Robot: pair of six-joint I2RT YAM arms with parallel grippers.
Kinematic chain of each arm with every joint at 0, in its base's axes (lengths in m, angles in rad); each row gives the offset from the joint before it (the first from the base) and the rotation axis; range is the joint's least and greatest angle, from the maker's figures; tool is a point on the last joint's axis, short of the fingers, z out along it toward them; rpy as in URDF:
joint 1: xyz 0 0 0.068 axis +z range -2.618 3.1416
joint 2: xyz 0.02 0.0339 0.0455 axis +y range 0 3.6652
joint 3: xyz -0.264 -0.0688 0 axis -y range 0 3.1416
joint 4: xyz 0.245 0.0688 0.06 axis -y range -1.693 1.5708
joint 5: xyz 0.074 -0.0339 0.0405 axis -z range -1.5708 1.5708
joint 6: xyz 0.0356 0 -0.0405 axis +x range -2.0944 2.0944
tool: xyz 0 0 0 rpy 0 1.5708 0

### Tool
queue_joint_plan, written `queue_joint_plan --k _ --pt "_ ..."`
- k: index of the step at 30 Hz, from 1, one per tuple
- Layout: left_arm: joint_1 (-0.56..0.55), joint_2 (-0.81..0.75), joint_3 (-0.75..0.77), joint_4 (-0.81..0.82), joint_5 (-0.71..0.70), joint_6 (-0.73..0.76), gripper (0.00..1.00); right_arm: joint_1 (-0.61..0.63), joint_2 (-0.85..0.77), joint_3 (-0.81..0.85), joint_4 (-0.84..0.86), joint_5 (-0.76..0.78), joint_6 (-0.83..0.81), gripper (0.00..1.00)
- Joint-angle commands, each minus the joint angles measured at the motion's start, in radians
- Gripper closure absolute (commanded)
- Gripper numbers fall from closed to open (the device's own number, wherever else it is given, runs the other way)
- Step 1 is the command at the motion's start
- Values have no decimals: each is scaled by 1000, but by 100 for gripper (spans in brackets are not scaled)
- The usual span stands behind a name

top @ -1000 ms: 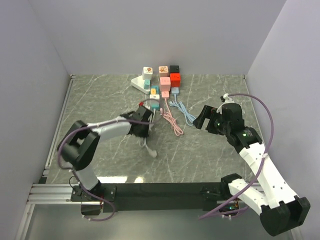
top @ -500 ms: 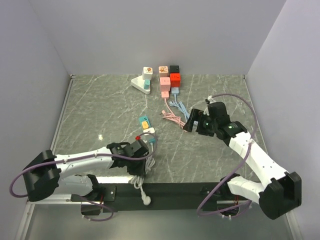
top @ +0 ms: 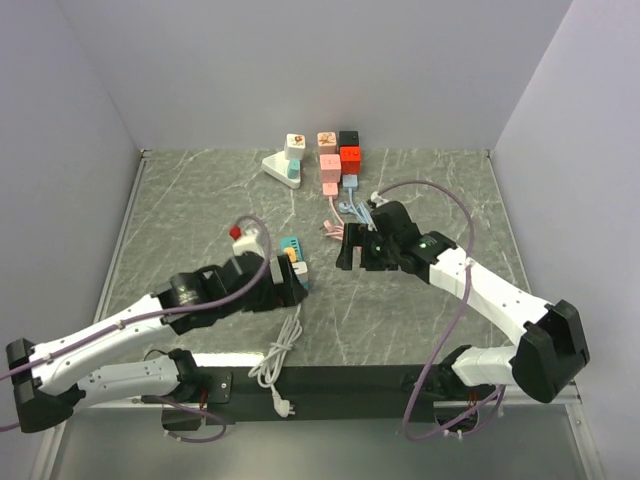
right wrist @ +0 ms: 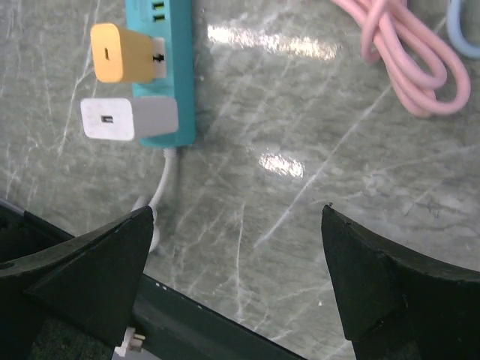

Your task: Pull the plug off the socket

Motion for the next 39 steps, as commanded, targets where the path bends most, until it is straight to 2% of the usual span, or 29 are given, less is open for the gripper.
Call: queue_joint_plan --k 1,5,7,12,14,19,21,23,27,30,32,36,38,39 --pt "67 -12 107 7 -149 6 1 39 43 91 11 80 15 1" --pt "211 -35 123 5 -168 23 1 97 115 186 -12 159 -8 1" --pt "317 -56 106 25 -157 50 1 125 184 265 -35 176 -30 1" --pt "519 -75 68 128 -55 127 1 180 343 442 -98 228 -51 1" --pt "561 -44 60 135 -3 150 1 199 377 484 -106 236 -54 2" --pt "688 10 -38 240 111 198 1 257 546 674 -181 363 -80 5" --pt "730 25 -59 255 137 196 1 271 618 741 -212 362 -74 6" --pt "751 21 -78 272 176 196 1 278 675 782 -219 364 -76 7" --pt "760 -15 -99 277 165 198 1 288 762 840 -249 373 -79 12" --pt "777 -39 -125 274 177 195 1 292 813 868 -265 359 -83 21" --pt "782 -55 -139 274 189 193 1 291 824 857 -250 336 -86 23" --pt "788 -68 -178 287 209 178 1 291 842 845 -250 312 -76 34" --pt "790 -73 -204 307 226 173 1 291 842 822 -241 293 -65 50" --pt "790 -73 -204 315 231 173 1 291 838 810 -232 279 -62 50"
